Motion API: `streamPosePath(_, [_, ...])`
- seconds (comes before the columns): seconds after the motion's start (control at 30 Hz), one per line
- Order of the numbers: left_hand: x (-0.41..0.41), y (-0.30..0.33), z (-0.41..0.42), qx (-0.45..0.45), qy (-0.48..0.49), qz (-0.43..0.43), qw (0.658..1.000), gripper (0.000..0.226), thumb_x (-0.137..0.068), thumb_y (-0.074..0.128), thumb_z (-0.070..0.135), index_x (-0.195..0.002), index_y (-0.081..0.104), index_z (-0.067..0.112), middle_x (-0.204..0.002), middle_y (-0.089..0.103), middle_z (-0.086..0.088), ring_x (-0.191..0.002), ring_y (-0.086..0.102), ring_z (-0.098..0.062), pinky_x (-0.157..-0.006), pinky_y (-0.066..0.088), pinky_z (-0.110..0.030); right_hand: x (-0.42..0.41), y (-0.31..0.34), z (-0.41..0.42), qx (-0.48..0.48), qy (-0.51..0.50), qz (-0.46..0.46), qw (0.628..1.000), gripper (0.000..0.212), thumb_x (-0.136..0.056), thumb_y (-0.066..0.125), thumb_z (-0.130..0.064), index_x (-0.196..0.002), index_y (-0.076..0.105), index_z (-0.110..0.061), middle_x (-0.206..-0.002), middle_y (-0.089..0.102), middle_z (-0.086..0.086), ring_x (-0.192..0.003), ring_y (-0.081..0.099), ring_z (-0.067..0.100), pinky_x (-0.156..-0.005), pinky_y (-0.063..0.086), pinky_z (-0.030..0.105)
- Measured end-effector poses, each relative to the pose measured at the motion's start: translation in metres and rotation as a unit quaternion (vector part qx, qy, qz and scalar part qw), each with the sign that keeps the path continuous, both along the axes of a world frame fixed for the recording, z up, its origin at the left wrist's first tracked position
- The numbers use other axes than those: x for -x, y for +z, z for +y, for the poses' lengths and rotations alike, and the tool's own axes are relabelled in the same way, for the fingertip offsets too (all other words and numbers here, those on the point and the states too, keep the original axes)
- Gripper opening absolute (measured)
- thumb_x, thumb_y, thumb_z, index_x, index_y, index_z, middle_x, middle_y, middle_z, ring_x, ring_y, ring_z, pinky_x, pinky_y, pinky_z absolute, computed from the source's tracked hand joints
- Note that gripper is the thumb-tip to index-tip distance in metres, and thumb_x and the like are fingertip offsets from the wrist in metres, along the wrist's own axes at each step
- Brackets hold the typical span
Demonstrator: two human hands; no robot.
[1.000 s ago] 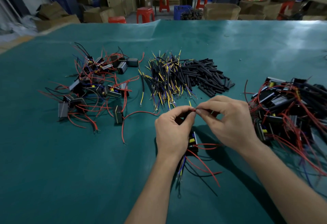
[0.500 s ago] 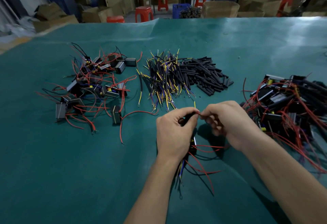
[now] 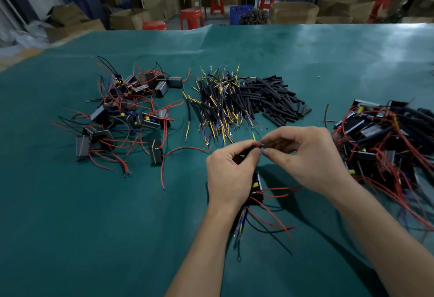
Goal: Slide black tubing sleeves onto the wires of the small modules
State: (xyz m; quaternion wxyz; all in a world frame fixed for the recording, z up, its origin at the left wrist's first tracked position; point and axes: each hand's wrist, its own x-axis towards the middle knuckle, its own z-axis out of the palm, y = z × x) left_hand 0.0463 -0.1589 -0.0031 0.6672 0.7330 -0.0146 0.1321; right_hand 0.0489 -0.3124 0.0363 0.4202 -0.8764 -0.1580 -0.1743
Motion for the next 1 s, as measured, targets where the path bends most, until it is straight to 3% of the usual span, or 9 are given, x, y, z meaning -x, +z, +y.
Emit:
streamPosePath(0.2, [0.000,0.000,0.000,-0.004,-0.011,-0.008,1.000,0.009,-0.087,0.073,0.011,-0.090,0.080,0.015,-0.078,0.075,0.011,-0.071,0.064,0.003,-0.074,0.050,-0.020,-0.001,0.000,0.001,0.044,-0.031,-0.022,0.998,0.013,-0.084,0.081,-0.015,-0.083,0.078,-0.027,-0.066,0.069,-0.020,-0.067,0.066,-0.002,-0.064,0.045,0.006])
streamPosePath(0.4, [-0.001,0.000,0.001,-0.013,-0.024,-0.020,0.999,0.011,-0.090,0.070,0.009,-0.087,0.077,0.017,-0.079,0.075,0.008,-0.073,0.065,-0.004,-0.077,0.055,-0.030,-0.004,-0.005,0.003,-0.029,-0.048,0.065,0.996,0.016,-0.085,0.078,-0.015,-0.077,0.073,-0.028,-0.068,0.071,-0.016,-0.064,0.066,0.004,-0.067,0.056,0.029])
streamPosePath(0.5, [-0.001,-0.001,0.001,-0.013,-0.023,-0.024,0.999,0.011,-0.090,0.070,0.011,-0.086,0.076,0.019,-0.078,0.074,0.010,-0.073,0.065,-0.004,-0.076,0.056,-0.031,-0.004,-0.006,0.004,-0.007,-0.042,0.048,0.998,0.020,-0.088,0.076,-0.015,-0.077,0.070,-0.031,-0.070,0.068,-0.020,-0.064,0.063,0.001,-0.064,0.048,0.014])
streamPosePath(0.6, [-0.002,-0.001,0.000,-0.016,-0.020,-0.026,0.999,0.011,-0.090,0.070,0.012,-0.085,0.075,0.020,-0.075,0.072,0.013,-0.069,0.062,-0.002,-0.071,0.052,-0.026,-0.004,-0.006,0.004,0.009,-0.039,0.038,0.998,0.022,-0.089,0.075,-0.016,-0.077,0.068,-0.032,-0.072,0.067,-0.021,-0.067,0.062,0.003,-0.063,0.044,0.010])
streamPosePath(0.8, [-0.002,-0.002,-0.001,-0.030,-0.006,-0.024,0.999,0.008,-0.091,0.069,0.015,-0.085,0.074,0.018,-0.074,0.071,0.010,-0.067,0.062,-0.006,-0.068,0.052,-0.027,-0.007,-0.009,0.004,-0.073,-0.022,0.073,0.994,0.016,-0.085,0.078,-0.010,-0.078,0.073,-0.024,-0.070,0.072,-0.007,-0.064,0.068,0.012,-0.069,0.057,0.033])
streamPosePath(1.0, [-0.002,-0.002,-0.001,-0.041,0.001,-0.027,0.999,0.009,-0.089,0.066,0.022,-0.085,0.073,0.018,-0.076,0.072,0.010,-0.071,0.064,-0.009,-0.071,0.054,-0.030,-0.007,-0.013,0.007,-0.184,-0.010,0.149,0.972,0.017,-0.081,0.080,-0.003,-0.077,0.074,-0.019,-0.070,0.074,0.004,-0.063,0.067,0.014,-0.060,0.054,0.026])
